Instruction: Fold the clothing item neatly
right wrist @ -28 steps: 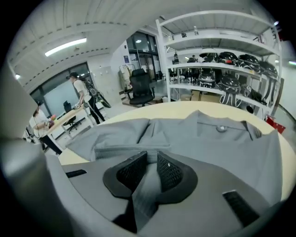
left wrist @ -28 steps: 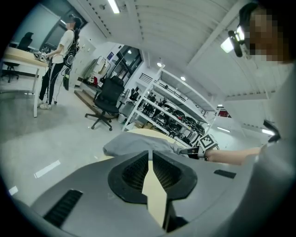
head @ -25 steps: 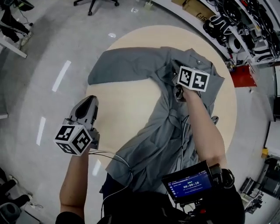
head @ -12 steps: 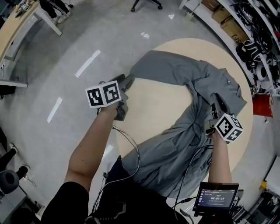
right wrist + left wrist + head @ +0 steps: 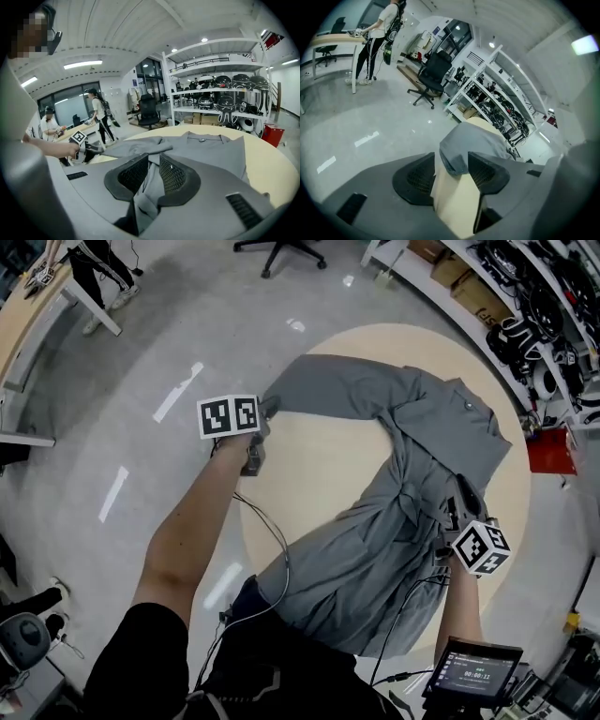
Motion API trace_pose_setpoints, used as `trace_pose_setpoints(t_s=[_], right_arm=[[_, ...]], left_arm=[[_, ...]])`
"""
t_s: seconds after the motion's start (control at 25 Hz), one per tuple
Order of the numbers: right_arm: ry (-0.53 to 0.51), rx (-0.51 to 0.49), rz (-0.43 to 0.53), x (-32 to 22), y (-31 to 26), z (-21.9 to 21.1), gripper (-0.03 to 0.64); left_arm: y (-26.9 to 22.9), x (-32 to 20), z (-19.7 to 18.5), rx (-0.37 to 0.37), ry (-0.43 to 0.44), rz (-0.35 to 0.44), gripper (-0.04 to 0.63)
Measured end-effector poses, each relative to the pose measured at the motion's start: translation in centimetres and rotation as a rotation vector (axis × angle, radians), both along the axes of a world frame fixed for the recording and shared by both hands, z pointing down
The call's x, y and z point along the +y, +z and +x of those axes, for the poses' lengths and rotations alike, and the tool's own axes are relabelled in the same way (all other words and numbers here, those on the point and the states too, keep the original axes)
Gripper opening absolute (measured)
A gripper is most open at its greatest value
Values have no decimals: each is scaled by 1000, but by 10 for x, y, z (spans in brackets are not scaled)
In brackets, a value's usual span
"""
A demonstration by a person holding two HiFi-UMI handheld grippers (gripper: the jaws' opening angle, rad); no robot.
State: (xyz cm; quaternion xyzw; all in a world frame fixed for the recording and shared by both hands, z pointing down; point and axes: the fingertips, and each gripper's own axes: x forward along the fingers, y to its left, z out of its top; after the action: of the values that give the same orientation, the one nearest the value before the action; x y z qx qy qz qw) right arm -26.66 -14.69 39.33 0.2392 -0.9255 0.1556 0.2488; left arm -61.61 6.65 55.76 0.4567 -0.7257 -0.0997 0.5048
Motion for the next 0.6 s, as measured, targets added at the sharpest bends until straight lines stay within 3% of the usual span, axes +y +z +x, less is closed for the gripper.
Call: trace_pose_setpoints(t_s=[0.24, 0.32, 0.52, 0.6], right_arm=[[9, 3, 2, 0, 1, 13, 75], [16, 1, 8, 6, -5, 22, 75], [62, -8, 12, 3, -11, 33, 75], [72, -13, 17, 1, -12, 34, 75]], left_arm=[[15, -11, 4, 34, 62, -21, 193], [14, -6, 5, 50, 77, -16, 147], [13, -5, -14, 116, 35, 61, 57], [10, -5, -29, 140, -19, 99, 42]])
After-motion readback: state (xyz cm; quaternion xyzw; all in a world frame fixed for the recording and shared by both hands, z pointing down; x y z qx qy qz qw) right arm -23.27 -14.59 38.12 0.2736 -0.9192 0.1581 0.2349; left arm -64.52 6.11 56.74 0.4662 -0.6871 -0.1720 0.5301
